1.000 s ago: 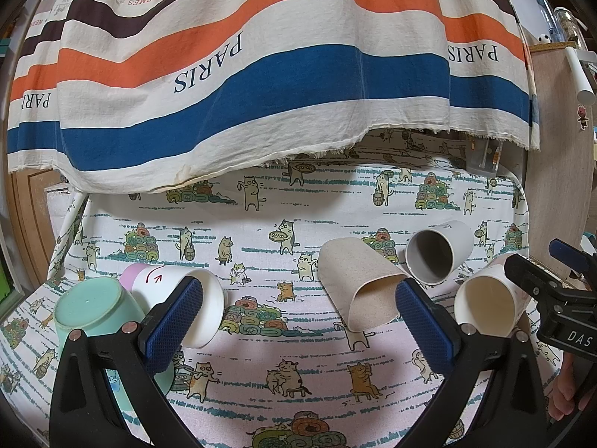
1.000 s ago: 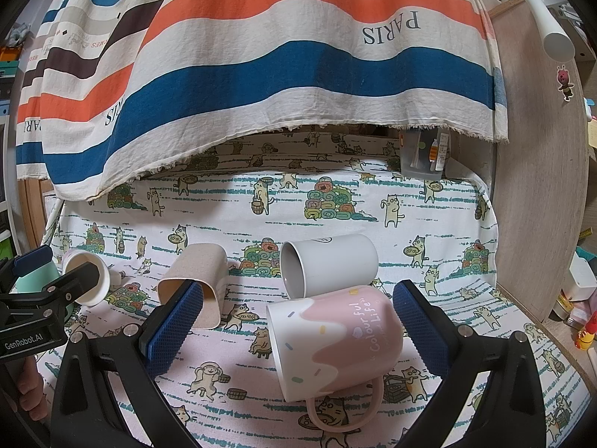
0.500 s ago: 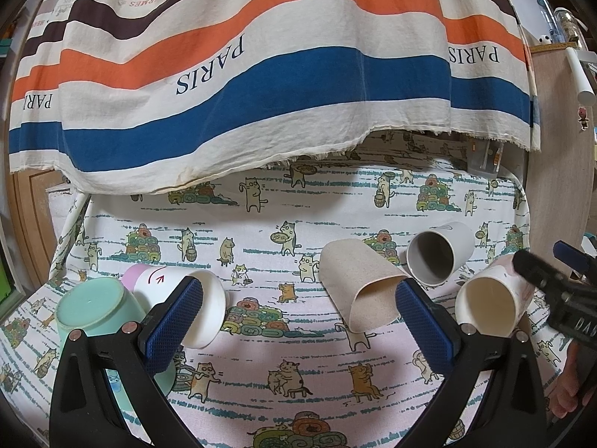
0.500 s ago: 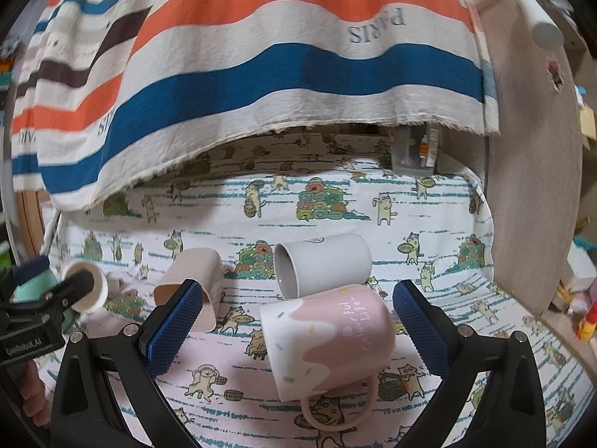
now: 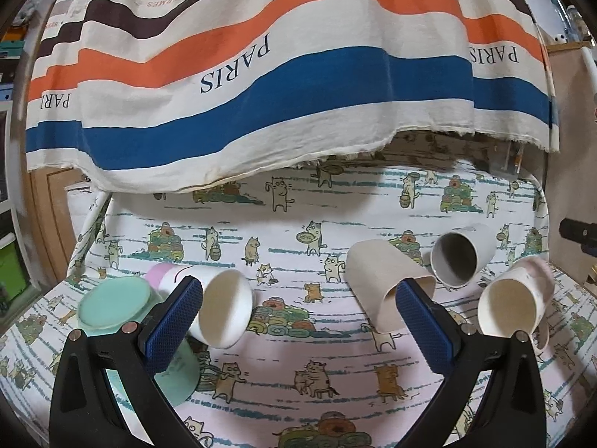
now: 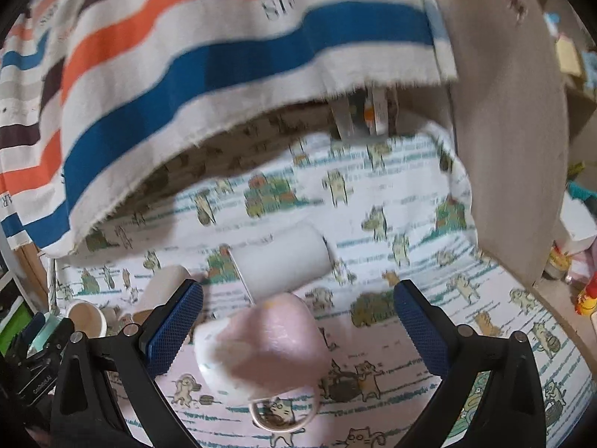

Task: Flip cup upside down
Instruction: 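Close the right gripper around the pink mug lying on its side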

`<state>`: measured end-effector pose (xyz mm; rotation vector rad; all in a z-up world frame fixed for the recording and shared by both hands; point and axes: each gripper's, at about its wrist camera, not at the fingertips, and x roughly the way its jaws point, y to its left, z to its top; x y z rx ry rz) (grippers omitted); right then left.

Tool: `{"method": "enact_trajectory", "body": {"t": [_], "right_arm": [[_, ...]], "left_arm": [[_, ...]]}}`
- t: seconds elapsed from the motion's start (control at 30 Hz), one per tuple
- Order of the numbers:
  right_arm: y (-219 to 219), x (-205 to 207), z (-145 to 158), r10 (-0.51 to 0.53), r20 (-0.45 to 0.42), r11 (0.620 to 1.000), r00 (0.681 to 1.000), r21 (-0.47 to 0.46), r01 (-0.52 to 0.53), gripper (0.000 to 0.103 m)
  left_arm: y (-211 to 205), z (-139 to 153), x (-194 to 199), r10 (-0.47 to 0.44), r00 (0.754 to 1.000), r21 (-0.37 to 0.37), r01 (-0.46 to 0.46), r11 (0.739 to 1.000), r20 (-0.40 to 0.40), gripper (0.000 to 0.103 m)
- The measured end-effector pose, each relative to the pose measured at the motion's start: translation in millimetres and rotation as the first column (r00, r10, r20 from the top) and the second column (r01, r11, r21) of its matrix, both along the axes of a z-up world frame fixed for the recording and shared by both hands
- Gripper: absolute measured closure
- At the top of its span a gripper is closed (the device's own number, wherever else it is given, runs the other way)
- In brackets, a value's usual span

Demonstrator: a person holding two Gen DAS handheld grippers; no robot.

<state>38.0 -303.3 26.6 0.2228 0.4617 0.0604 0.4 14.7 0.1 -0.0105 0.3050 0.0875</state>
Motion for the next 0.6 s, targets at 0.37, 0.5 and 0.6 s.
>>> {"method": "enact_trajectory", "body": {"t": [0.37,0.5,0.6], "right_arm": [[27.7,36.6,-35.2,0.307,-0.146,0.941,0.940,-0.100,-0.323,0.000],[27.8,43.2,-33.1,0.337,-0.176,0.929,0.925,-0.096,-0.357,0.000],[31.5,49.5,-36.1,0.399,-0.227,0.905,0.888,-0.061,-0.422,0.000]], "left_arm": [[-7.8,2.1,-4.5,0.008,1.000,0.047,-0.008,0.999,0.007,0.000],[-7.1,0.7,-2.6,0.005,1.000,0.024,-0.005,1.000,-0.006,0.000],[-6.0,1.4,-5.0,0.004,1.000,0.021,-0.004,1.000,0.004,0.000]]}}
